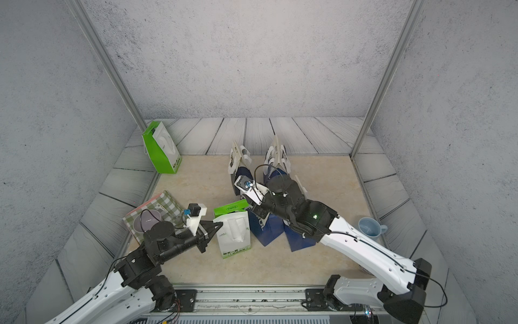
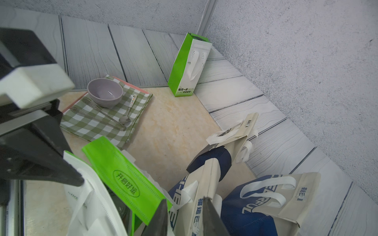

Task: Open the takeout bag
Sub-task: Pick up the takeout bag at the center of the board, then place the takeout bag at the center of the board.

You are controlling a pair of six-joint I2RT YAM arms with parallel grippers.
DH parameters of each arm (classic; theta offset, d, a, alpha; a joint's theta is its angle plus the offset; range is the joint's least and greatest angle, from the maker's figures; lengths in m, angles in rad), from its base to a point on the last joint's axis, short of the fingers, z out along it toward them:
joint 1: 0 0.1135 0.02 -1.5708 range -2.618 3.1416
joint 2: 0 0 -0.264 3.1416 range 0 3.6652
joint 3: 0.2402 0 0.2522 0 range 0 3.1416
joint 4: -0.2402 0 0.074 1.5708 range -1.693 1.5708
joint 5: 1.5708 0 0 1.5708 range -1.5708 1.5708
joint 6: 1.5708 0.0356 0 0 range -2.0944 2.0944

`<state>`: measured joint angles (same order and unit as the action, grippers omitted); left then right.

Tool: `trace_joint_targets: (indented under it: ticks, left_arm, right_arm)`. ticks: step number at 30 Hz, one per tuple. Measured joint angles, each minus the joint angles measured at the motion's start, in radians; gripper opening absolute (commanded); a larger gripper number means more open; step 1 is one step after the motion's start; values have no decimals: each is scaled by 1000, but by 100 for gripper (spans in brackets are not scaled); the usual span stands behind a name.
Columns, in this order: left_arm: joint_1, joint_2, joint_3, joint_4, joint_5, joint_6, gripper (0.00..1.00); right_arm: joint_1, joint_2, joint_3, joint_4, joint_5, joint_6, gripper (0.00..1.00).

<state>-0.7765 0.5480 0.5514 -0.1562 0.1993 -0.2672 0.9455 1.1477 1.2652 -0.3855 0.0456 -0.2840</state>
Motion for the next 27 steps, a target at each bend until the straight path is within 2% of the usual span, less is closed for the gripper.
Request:
trace_joint_targets:
  ticks: [4,13,21,27]
  left_arm:
    - [1,30,100,-103,-77,25,0]
    - [70,246,417,-297,-252,106,0]
    - [302,375,649,-333,-249,155,0]
    - [473,523,789,-307,-224,179,0]
  right_arm:
    - [-4,-113,-61,0,-32,56,32]
    - [-4,-282,-145,-14,-51,136,32]
    - [-4,-329,-214,-67,-51,156,32]
    - [-4,-364,-254,-82,-51,166,32]
